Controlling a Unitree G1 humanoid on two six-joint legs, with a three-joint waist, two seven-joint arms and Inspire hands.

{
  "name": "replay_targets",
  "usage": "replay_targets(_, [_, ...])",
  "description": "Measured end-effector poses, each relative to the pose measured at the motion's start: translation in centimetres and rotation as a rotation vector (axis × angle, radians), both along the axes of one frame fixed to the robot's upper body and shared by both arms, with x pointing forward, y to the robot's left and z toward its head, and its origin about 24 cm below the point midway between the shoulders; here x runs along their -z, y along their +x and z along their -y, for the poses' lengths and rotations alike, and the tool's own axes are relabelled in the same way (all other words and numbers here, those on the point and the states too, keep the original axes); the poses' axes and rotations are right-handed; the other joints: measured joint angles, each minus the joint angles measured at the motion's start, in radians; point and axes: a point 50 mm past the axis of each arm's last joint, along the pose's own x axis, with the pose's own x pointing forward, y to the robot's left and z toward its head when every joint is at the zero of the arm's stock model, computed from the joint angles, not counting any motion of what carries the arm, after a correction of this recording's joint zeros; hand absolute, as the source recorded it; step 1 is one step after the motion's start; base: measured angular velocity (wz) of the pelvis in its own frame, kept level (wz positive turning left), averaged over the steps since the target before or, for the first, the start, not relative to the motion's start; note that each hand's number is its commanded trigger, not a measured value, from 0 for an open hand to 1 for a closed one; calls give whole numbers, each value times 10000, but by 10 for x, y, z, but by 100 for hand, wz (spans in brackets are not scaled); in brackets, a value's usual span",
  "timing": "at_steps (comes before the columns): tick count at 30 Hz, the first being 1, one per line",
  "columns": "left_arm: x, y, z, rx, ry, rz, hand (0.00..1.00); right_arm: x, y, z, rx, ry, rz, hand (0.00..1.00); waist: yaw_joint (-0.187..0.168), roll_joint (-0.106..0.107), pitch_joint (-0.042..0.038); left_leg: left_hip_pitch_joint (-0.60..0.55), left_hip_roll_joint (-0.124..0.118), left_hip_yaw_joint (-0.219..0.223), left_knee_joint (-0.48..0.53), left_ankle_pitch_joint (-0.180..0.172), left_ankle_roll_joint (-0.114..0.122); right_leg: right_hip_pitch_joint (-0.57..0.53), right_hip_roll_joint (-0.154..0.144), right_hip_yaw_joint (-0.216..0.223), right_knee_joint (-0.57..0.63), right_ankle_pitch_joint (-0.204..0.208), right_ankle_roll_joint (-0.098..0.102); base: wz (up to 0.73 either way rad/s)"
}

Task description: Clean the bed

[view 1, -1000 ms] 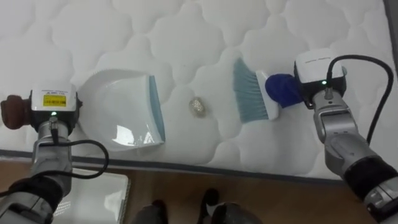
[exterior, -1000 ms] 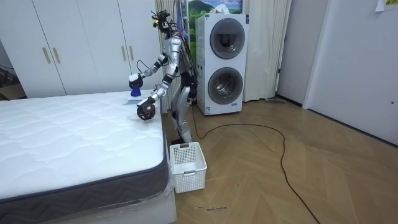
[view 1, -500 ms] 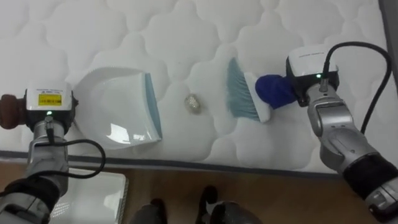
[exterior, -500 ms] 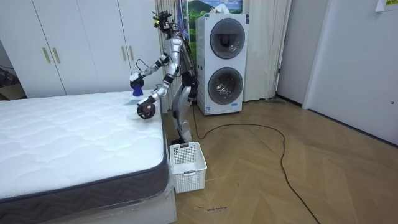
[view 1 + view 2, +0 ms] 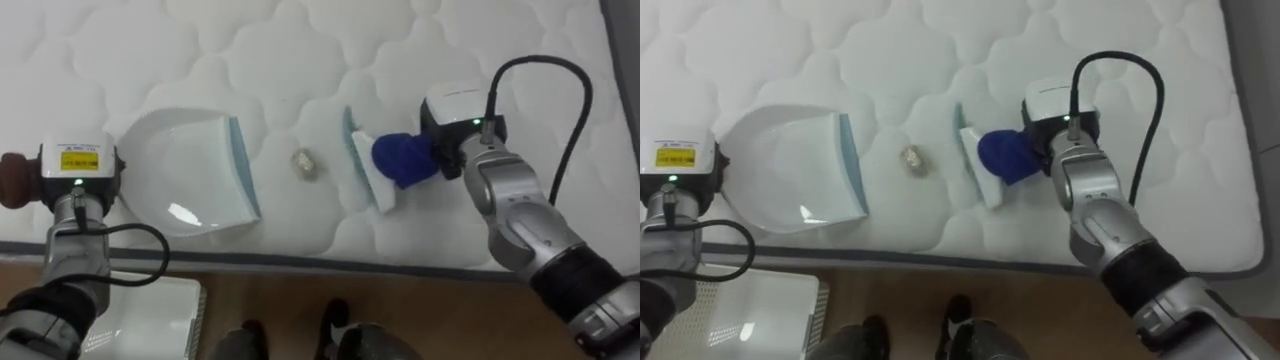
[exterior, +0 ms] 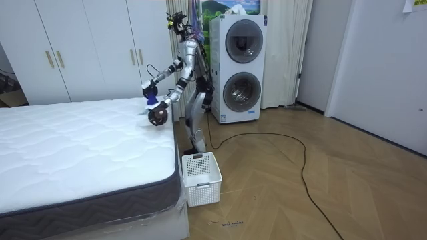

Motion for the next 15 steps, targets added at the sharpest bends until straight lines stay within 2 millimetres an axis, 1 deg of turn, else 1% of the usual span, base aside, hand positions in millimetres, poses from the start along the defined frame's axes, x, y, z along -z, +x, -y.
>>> replay_targets(1, [2, -1, 2, 57, -43, 7, 100, 1, -2, -12, -313, 588, -242, 100, 25, 51, -8, -9, -1, -8, -4, 8, 0, -2, -5, -17, -4, 3, -4, 3])
replay_targets(2, [2, -1, 3, 89, -76, 4, 100, 2, -2, -17, -466, 801, -353, 100, 40, 70, -16, -16, -2, -11, -7, 11, 2, -9, -8, -23, -5, 2, -4, 4])
replay_targets(3, [3, -1, 5, 167, -122, 43, 100, 5, -4, -26, -782, 1238, -605, 100, 92, 92, -27, -30, -7, -12, -20, 18, 4, -27, -16, -27, -5, 2, -4, 0])
replay_targets(5, [4, 0, 8, 290, -216, 71, 100, 9, -10, -45, -1452, 2058, -1119, 100, 217, 104, -24, -70, -13, -12, -23, 21, 9, -68, -29, -37, -4, 1, -3, 0])
replay_targets(7, [5, 0, 10, 316, -284, 96, 100, 10, -12, -52, -1761, 2456, -1371, 100, 290, 105, -25, -162, -39, -12, -20, 45, 42, -161, -74, -63, 24, -6, 9, 6])
replay_targets(9, [7, 0, 12, 325, -394, 72, 100, 10, -13, -55, -1914, 2686, -1539, 100, 314, 105, -25, -225, -106, -10, -19, 79, 84, -242, -170, -83, 113, -51, 52, 10])
replay_targets(11, [10, 0, 18, 418, -558, 24, 100, 11, -14, -58, -2165, 3172, -1832, 100, 355, 104, -25, -281, -218, 8, -16, 116, 151, -366, -332, -54, 301, -135, 116, 7])
replay_targets(15, [12, 0, 20, 584, -754, -5, 100, 12, -17, -64, -2428, 3928, -2178, 100, 427, 102, -26, -395, -230, 12, 11, 117, 177, -487, -379, -29, 362, -156, 154, 1])
